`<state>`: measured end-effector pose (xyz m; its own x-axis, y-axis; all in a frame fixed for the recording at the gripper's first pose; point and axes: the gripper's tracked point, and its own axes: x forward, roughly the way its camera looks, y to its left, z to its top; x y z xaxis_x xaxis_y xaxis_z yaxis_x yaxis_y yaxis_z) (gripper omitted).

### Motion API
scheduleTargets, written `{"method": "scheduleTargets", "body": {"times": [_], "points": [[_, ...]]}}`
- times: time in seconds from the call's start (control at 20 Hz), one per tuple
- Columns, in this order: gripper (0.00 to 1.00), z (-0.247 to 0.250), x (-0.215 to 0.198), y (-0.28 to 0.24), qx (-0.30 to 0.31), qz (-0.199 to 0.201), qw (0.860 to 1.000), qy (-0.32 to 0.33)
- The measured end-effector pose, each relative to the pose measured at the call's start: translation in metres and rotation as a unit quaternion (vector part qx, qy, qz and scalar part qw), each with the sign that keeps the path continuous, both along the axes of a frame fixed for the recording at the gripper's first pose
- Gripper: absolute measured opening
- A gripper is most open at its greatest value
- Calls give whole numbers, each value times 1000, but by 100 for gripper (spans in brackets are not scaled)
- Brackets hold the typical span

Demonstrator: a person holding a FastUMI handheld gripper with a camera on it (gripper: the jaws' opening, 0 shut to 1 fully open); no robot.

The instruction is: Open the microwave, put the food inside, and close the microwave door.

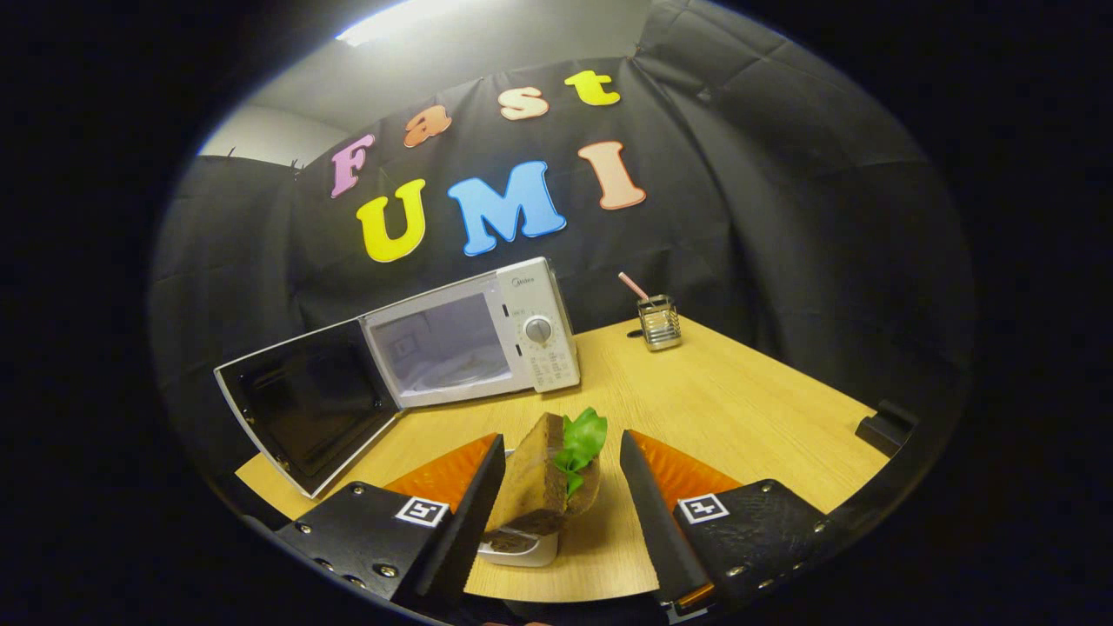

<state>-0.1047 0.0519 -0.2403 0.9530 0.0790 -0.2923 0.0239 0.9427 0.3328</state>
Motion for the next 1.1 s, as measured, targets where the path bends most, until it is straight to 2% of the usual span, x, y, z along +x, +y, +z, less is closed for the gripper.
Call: {"method": "scheduleTargets", "body": {"times": [0.3, 0.4, 0.45, 0.55, 0.6, 0.65, 1.1], "points": [[80, -26, 12, 12, 50, 21, 998, 43], [69, -23, 12, 20, 65, 30, 996, 46], [54, -20, 14, 22, 64, 34, 996, 45], [31, -13, 17, 26, 44, 42, 998, 35], [31, -11, 17, 30, 36, 46, 998, 34], [23, -6, 19, 32, 29, 50, 998, 26], [23, 52, 30, 52, -21, 66, 997, -42]]}}
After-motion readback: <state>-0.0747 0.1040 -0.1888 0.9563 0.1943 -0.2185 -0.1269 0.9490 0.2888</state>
